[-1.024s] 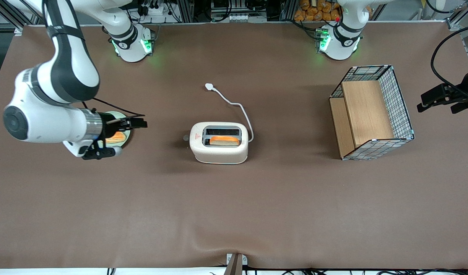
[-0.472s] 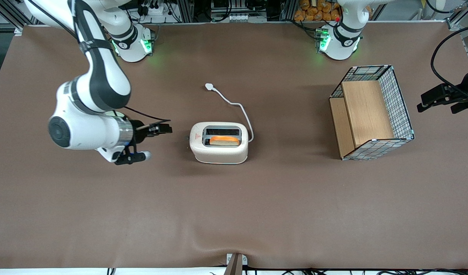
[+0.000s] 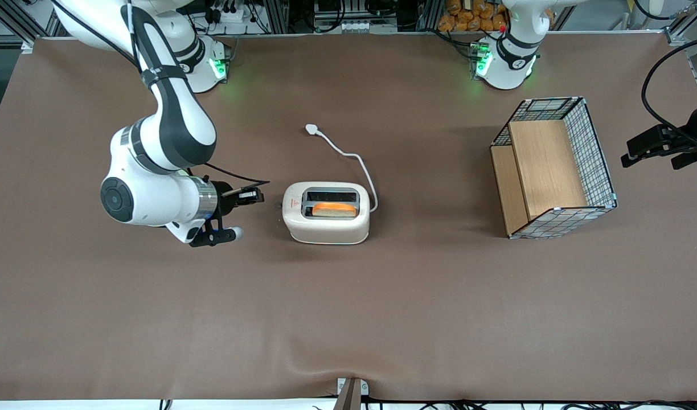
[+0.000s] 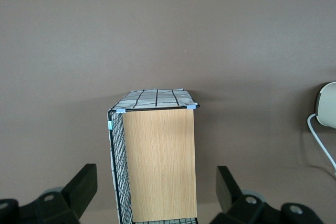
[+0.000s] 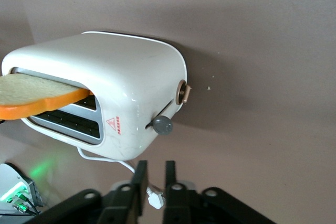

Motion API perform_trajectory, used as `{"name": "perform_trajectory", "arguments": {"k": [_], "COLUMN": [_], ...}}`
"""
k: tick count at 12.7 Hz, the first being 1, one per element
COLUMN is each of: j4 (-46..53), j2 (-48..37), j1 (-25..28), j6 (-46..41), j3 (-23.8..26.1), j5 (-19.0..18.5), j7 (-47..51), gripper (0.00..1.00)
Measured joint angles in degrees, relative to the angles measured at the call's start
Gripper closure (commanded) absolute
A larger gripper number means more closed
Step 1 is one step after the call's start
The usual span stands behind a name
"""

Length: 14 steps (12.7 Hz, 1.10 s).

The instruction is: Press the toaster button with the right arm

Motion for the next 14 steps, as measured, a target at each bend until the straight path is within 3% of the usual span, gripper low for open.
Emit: {"name": "perform_trajectory", "arguments": {"k": [5,9,14], "j4": [-2.2,-5.4,-6.2], "j2": [2.7,3.5,3.5], "j1": [1.5,1.6,1.5], "j6": [5.4,8.5,8.9], "j3": [0.0,-0.3,-0.6], "j5": [0.2,6.5,8.1], "j7": [0.5,0.5,0.5], "gripper": [1.00,1.00,1.00]}}
